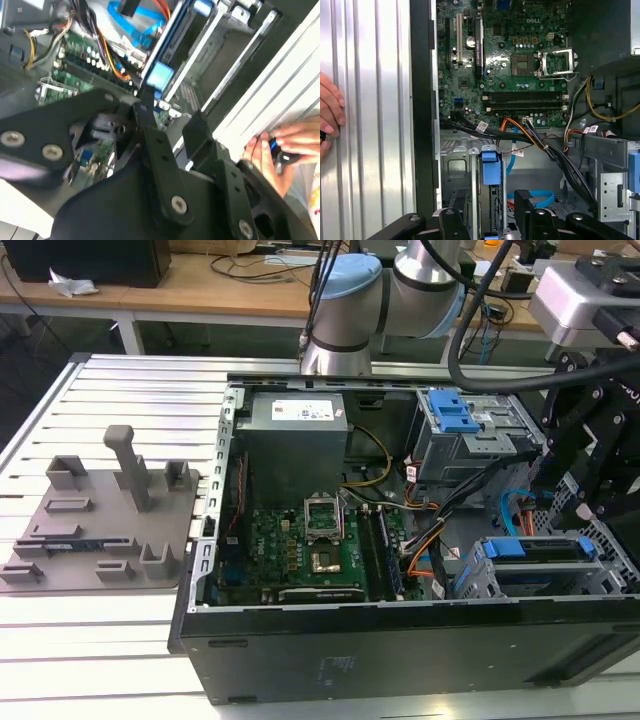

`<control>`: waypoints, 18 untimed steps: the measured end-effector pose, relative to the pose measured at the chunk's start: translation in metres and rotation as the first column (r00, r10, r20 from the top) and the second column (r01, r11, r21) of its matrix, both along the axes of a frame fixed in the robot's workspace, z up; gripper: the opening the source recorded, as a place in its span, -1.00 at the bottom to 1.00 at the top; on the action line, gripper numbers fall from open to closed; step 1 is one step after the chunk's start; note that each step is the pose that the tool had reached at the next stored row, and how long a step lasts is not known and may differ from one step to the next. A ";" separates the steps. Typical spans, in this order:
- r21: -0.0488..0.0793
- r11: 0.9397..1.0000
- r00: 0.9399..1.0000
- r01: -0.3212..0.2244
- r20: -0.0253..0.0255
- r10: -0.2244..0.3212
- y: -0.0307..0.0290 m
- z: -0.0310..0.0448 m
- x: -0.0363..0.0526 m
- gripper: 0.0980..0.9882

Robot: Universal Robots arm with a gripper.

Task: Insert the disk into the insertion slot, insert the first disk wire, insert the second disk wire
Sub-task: 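Insert the disk into the insertion slot, then insert the first disk wire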

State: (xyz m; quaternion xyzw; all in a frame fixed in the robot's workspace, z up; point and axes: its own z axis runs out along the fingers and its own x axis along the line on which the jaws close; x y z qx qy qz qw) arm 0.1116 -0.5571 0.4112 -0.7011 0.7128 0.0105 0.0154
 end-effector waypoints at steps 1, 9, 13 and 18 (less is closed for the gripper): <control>0.000 1.000 1.000 0.000 0.000 0.000 0.0000 0.0000 0.0000 -0.09; -0.001 1.000 1.000 0.000 -0.005 0.000 0.0000 -0.0001 0.0001 -0.09; -0.003 1.000 1.000 0.000 -0.009 0.000 0.0000 -0.0001 0.0003 -0.09; -0.004 1.000 1.000 0.000 -0.014 0.000 0.0000 -0.0001 0.0003 -0.09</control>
